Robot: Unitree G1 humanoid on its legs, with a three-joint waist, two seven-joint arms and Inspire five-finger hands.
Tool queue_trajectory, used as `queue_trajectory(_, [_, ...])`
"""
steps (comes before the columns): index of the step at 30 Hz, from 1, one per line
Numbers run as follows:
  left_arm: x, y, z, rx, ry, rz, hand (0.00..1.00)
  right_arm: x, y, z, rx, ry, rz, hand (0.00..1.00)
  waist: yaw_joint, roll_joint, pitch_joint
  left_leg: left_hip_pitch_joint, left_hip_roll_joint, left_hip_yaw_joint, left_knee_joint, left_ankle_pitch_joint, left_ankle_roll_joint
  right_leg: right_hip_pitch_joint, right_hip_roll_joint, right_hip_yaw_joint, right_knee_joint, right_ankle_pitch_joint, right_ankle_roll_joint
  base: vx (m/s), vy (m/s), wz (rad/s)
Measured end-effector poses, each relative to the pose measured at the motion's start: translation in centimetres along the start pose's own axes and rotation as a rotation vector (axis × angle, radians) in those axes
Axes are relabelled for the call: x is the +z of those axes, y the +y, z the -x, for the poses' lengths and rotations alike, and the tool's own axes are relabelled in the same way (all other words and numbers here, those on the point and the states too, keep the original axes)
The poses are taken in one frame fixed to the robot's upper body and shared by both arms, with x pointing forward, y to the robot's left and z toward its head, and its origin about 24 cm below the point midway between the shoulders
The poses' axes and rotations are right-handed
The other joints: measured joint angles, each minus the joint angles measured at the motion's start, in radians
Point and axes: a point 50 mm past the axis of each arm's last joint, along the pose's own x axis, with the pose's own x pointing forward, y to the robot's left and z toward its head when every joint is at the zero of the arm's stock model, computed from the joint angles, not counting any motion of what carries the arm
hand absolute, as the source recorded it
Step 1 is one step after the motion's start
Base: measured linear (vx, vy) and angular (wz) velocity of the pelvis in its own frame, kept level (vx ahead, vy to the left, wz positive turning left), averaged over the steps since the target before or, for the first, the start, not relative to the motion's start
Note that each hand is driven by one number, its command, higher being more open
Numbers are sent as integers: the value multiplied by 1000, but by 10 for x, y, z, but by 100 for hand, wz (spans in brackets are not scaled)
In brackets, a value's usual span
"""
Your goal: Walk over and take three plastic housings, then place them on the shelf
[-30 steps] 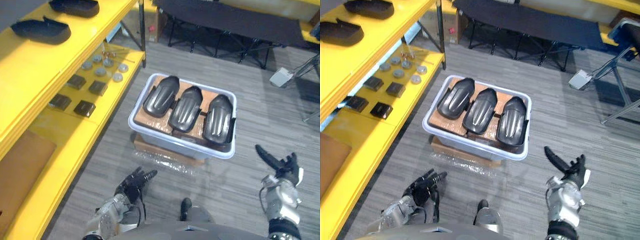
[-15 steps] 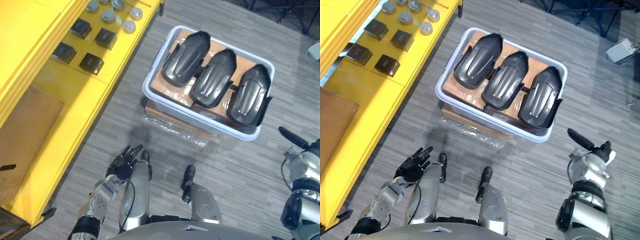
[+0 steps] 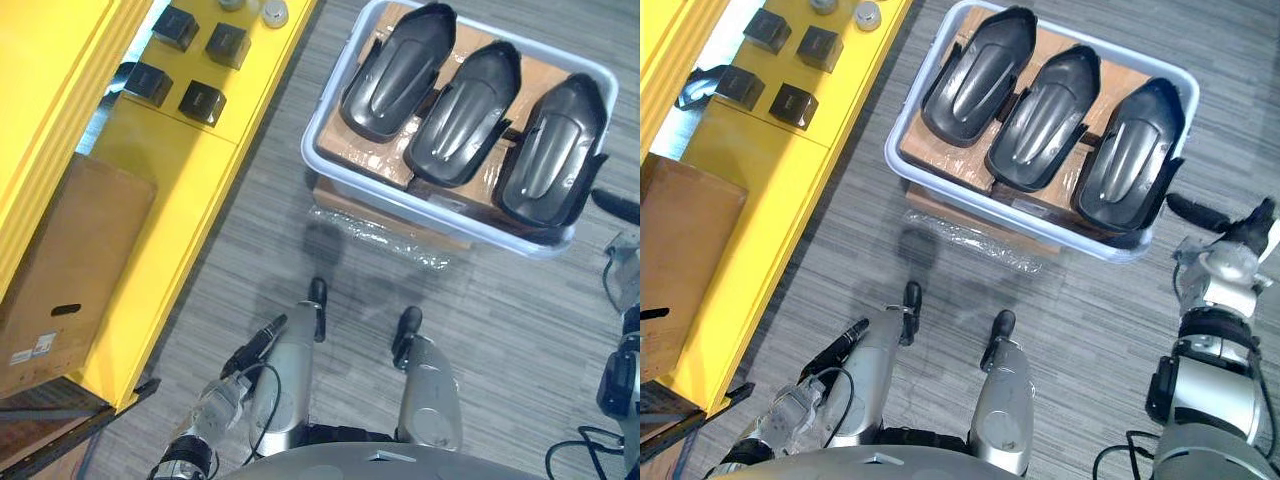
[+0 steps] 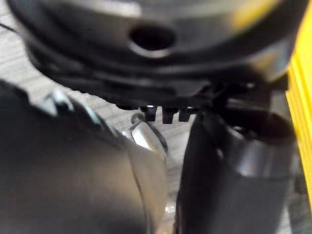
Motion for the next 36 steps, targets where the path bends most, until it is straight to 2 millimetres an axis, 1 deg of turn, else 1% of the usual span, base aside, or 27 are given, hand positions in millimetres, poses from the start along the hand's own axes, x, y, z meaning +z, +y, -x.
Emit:
queue_trajectory(1, [0, 1, 0, -3, -3, 23, 100, 5, 1, 0, 6, -18, 10, 100, 0, 0, 0, -1, -1, 0, -2, 2, 0, -4, -2, 4, 7, -3, -1, 1, -36, 1])
queue_trajectory(3, [-1, 2, 1, -21, -14, 89, 100, 16, 8, 0, 31, -55, 35, 100, 2, 0, 0, 0, -1, -1, -8, 9, -3, -15, -9, 3, 28, -16, -5, 4, -36, 3])
queue_trajectory(6, [-1, 1, 1, -54, -25, 97, 100, 23, 16, 0, 60, -75, 42, 100, 11, 2, 0, -8, -4, -11, -10, 16, -10, -33, -16, -3, 61, -35, -14, -6, -43, 10])
queue_trajectory(10, [-2, -3, 0, -84, -40, 107, 100, 31, 20, 1, 73, -101, 34, 100, 25, 7, 2, -29, -4, -29, 5, 19, -15, -51, -19, -16, 97, -54, -21, -20, -44, 14])
queue_trajectory(14, [-3, -3, 0, -91, -49, 133, 100, 50, 27, 2, 89, -133, 9, 100, 26, 9, 3, -36, -11, -29, 11, 23, -16, -70, -33, -14, 134, -68, -25, -33, -20, 5])
queue_trajectory(16, [-3, -4, 0, -93, -53, 134, 100, 50, 28, 2, 94, -120, 16, 100, 26, 9, 3, -40, -15, -30, 11, 25, -17, -76, -37, -14, 143, -72, -25, -36, -6, 6])
queue_trajectory(21, [-4, -6, 0, -100, -65, 150, 100, 41, 34, 2, 133, -37, 67, 100, 28, 11, 3, -65, -20, -31, 10, 31, -20, -106, -47, -16, 159, -75, -27, -35, -2, 4])
queue_trajectory(22, [-4, -7, -1, -104, -66, 151, 100, 38, 35, 2, 144, -8, 76, 100, 30, 13, 4, -70, -21, -31, 9, 37, -15, -112, -48, -17, 160, -74, -28, -16, -7, 3])
queue_trajectory(24, [-4, -7, -1, -105, -68, 154, 100, 29, 39, 3, 161, 49, 88, 100, 34, 13, 4, -70, -21, -32, 9, 38, -15, -112, -49, -17, 163, -74, -28, 0, 0, 0])
queue_trajectory(26, [-4, -8, -1, -107, -68, 155, 100, 25, 41, 4, 168, 84, 93, 100, 36, 13, 4, -70, -22, -32, 8, 39, -15, -112, -49, -18, 167, -74, -28, 0, 0, 0])
queue_trajectory(27, [-4, -8, -1, -107, -68, 156, 100, 27, 42, 4, 166, 92, 93, 0, 36, 13, 4, -70, -22, -33, 8, 40, -16, -112, -49, -18, 168, -74, -28, 0, 0, 0])
queue_trajectory(30, [-5, -8, -1, -108, -68, 157, 100, 28, 42, 3, 152, 103, 100, 0, 36, 13, 4, -69, -22, -33, 6, 41, -16, -112, -50, -18, 169, -75, -29, 0, 0, 0])
queue_trajectory(33, [-5, -8, -1, -106, -67, 158, 100, 30, 37, 2, 105, 114, 133, 0, 33, 13, 4, -66, -22, -31, 2, 45, -17, -112, -50, -17, 171, -75, -29, 0, 0, 0])
queue_trajectory(36, [-6, -7, -1, -102, -64, 160, 100, 26, 29, -1, 68, 139, 159, 0, 29, 12, 3, -57, -22, -29, -22, 58, -20, -111, -51, -17, 166, -74, -30, -2, -11, 0])
